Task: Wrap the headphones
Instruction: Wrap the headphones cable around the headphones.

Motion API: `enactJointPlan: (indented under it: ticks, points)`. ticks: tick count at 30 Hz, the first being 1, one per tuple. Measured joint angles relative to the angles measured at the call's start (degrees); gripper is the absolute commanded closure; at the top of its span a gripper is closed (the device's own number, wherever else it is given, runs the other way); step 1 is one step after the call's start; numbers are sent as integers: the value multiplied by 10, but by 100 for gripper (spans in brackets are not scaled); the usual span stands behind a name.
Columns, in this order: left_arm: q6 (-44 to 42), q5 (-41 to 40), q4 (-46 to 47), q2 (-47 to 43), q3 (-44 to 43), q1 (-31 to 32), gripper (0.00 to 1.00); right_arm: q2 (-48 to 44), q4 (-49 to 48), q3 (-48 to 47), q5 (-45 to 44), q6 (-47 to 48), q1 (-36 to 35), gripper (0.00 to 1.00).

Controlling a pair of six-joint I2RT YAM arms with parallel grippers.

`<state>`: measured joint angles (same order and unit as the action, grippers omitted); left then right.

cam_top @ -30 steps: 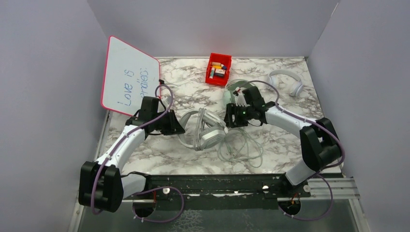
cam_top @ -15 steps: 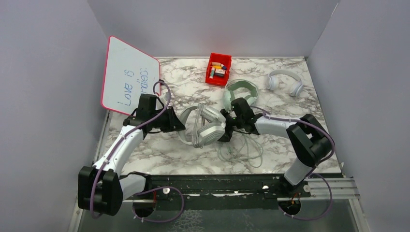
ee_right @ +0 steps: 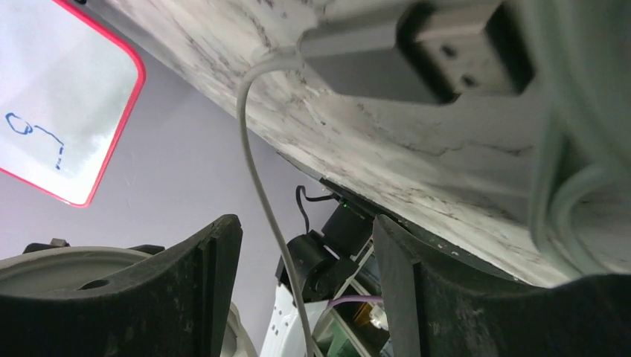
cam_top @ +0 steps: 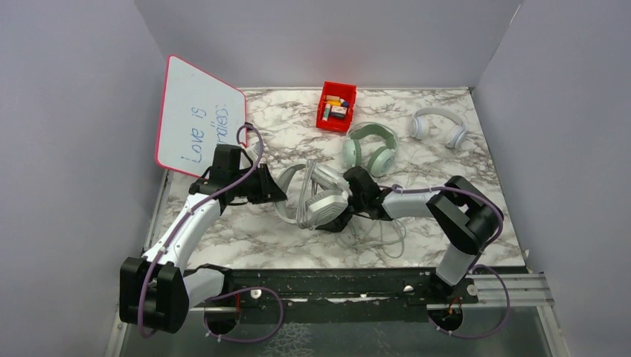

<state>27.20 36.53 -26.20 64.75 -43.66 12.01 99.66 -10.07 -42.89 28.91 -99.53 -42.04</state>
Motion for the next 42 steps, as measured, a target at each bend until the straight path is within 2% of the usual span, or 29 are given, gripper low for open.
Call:
enactJointPlan:
  ticks: [12,15,18,22,29,34,37,42]
  points:
    - [0,8,-2,-2,0,0,100,10,-61,-1,-53,-107,-49,43]
    - [0,13,-5,-9,0,0,100,9,-84,8,-71,-126,-56,40]
    - [0,16,-10,-18,0,0,100,-8,-76,21,-114,-119,-57,31]
    - [7,19,-9,-29,-9,0,100,-65,-20,28,-174,-78,-55,25]
    - [15,18,-9,-39,-11,0,100,-124,151,3,-243,2,-40,25]
    - [17,18,-9,-39,-11,0,100,-101,262,-61,-278,39,-33,30]
    - [20,18,-9,-41,-11,0,100,-64,294,-111,-286,52,-26,36]
    - [24,19,-9,-47,-11,0,100,-1,360,-176,-292,55,-20,39]
